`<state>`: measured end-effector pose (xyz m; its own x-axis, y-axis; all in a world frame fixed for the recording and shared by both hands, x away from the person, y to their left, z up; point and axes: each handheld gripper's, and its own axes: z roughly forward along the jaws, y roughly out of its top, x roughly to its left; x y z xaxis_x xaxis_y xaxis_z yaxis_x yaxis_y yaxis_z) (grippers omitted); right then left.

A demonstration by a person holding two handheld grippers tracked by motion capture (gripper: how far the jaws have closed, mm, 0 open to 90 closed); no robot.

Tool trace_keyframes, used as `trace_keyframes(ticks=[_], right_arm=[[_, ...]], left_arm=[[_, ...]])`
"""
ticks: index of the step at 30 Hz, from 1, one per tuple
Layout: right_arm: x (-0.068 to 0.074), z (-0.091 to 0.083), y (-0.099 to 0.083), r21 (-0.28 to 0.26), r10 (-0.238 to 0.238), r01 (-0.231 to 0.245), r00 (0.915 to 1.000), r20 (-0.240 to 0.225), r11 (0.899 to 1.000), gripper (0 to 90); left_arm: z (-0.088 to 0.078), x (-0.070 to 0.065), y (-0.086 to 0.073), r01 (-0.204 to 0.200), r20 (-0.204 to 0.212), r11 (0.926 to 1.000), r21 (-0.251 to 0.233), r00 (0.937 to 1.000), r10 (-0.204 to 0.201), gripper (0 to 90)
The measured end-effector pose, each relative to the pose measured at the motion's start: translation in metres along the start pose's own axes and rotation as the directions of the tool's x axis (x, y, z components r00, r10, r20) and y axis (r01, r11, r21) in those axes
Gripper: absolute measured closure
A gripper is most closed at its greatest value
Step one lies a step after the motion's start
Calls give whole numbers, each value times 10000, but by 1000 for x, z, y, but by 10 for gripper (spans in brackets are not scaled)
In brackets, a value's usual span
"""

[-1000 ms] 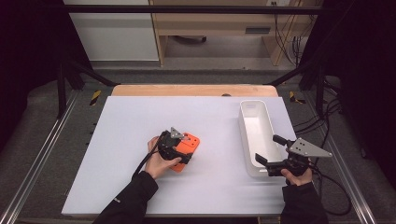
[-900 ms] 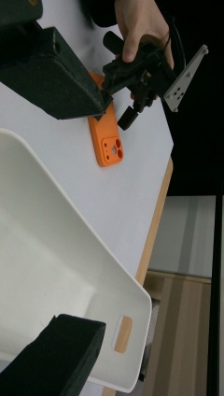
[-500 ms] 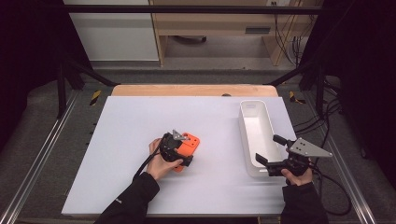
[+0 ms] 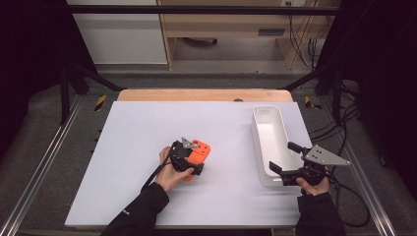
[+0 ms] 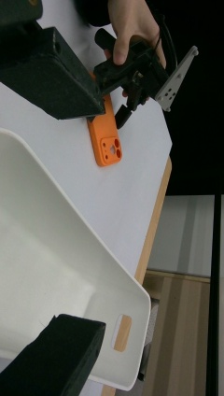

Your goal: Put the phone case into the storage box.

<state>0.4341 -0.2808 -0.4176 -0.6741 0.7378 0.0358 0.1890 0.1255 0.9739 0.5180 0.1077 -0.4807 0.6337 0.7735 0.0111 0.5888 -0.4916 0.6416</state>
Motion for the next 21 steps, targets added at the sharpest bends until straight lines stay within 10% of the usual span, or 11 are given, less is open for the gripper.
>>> trace_keyframes(ticks=[21], right_arm=[[0, 0, 0, -10, -14, 14, 10000, -26, 10000, 4]], left_arm=[[-3, 0, 1, 173, -95, 9998, 10, 9998, -173, 135]])
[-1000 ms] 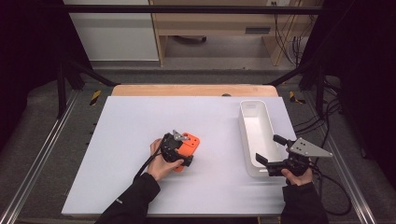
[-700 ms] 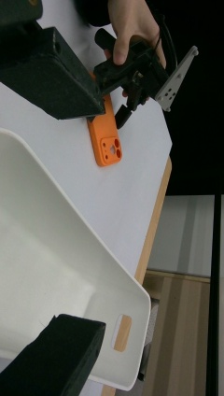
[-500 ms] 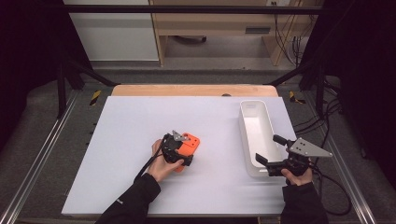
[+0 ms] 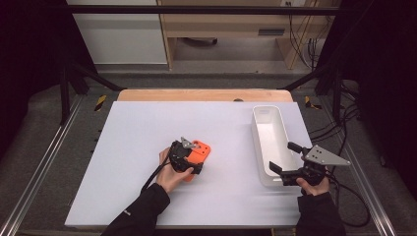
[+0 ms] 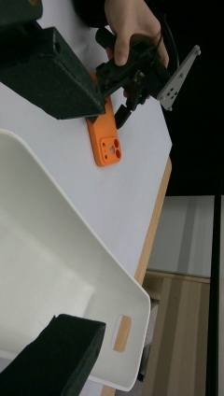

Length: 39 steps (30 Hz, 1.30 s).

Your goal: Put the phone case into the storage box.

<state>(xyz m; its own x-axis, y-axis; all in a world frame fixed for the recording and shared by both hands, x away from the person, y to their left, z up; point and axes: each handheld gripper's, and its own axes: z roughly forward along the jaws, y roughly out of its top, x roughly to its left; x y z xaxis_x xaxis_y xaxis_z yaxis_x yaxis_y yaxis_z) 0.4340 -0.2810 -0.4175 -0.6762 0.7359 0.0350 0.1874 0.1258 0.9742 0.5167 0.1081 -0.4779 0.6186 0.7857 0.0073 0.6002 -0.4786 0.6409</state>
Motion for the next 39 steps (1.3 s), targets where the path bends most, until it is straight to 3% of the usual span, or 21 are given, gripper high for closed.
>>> trace_keyframes(ticks=[6, 19, 29, 39], right_arm=[[0, 0, 0, -9, -15, 15, 10000, -2, 10000, 4], [1, -1, 1, -23, -3, 3, 10000, -16, 10000, 4], [1, -1, 1, -20, -20, 19, 10000, -27, 10000, 4], [2, -1, 2, -38, -83, 82, 9999, -87, 10000, 4]], left_arm=[[-3, 0, 1, -41, 57, 9999, -154, 10000, 42, 136], [-31, 1, 8, 13, 224, 9955, -951, 9997, 8, 137], [-49, -3, 9, -256, 327, 9903, -1368, 9990, 303, 138], [-62, -1, 6, -507, 713, 9872, -1511, 9955, 620, 138]])
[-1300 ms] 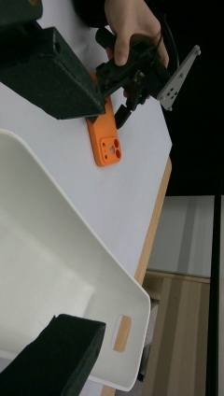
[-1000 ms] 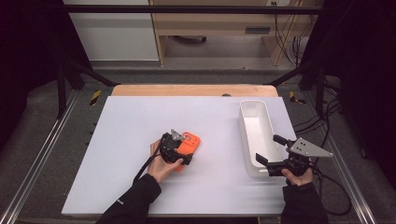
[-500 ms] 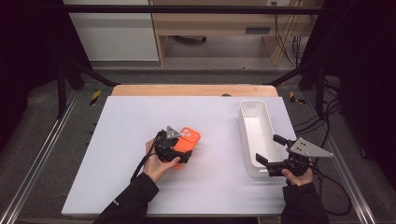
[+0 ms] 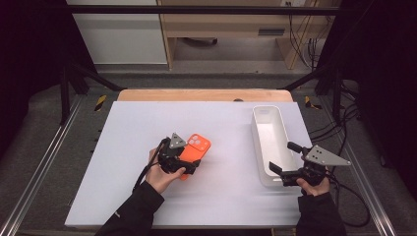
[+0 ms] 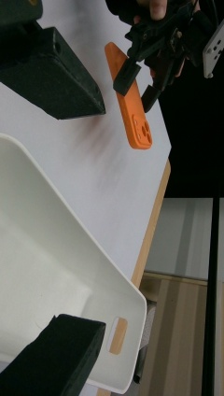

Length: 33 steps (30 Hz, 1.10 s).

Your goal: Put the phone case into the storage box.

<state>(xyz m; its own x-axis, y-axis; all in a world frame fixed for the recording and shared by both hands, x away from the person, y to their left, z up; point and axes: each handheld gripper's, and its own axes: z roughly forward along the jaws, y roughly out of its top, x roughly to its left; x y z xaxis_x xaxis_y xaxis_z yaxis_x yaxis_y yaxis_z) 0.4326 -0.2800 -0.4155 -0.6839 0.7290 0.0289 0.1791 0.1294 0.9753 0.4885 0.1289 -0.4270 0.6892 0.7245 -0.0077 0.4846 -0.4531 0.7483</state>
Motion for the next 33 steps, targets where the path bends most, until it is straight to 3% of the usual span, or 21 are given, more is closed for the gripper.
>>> trace_keyframes(ticks=[15, 33], right_arm=[[3, 0, 3, -46, -146, 145, 9997, -184, 9999, 4], [15, 7, 8, 145, -686, 699, 9948, -753, 9974, 4]], left_arm=[[-16, -7, -3, -772, 433, 9965, -327, 9960, 786, 138], [-25, -21, -6, -1933, 907, 9794, -575, 9760, 1980, 138]])
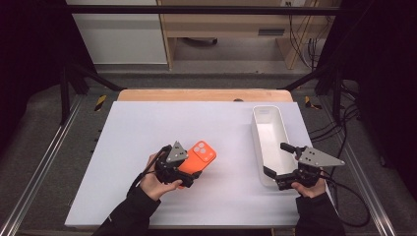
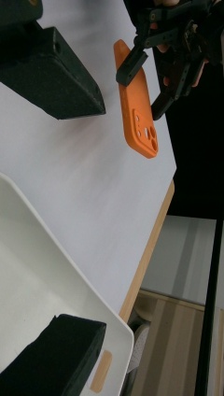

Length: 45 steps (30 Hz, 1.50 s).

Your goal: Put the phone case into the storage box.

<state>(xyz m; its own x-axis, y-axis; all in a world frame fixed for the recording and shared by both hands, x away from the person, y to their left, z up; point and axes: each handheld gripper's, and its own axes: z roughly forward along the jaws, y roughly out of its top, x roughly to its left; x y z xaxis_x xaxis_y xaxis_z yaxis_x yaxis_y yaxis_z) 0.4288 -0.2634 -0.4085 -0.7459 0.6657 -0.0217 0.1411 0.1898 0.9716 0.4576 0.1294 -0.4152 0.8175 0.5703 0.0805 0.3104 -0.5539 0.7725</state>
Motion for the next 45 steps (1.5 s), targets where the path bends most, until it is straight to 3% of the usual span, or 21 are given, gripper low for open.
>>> trace_keyframes(ticks=[20, 26, 32, 45], right_arm=[[18, 14, 6, 476, -696, 732, 9948, -738, 9962, 6], [21, 17, 7, 581, -842, 893, 9928, -851, 9943, 6], [29, 24, 10, 719, -1144, 1228, 9872, -1111, 9898, 6], [43, 36, 13, 1080, -1725, 1893, 9739, -1478, 9760, 11]], left_arm=[[-2, -13, 1, -951, 481, 9949, -327, 9942, 966, 138], [-2, -18, 2, -1382, 674, 9898, -352, 9878, 1403, 138], [-1, -27, 4, -1939, 945, 9802, -395, 9759, 1968, 138], [-1, -30, 5, -2427, 1102, 9688, -505, 9628, 2469, 138]])
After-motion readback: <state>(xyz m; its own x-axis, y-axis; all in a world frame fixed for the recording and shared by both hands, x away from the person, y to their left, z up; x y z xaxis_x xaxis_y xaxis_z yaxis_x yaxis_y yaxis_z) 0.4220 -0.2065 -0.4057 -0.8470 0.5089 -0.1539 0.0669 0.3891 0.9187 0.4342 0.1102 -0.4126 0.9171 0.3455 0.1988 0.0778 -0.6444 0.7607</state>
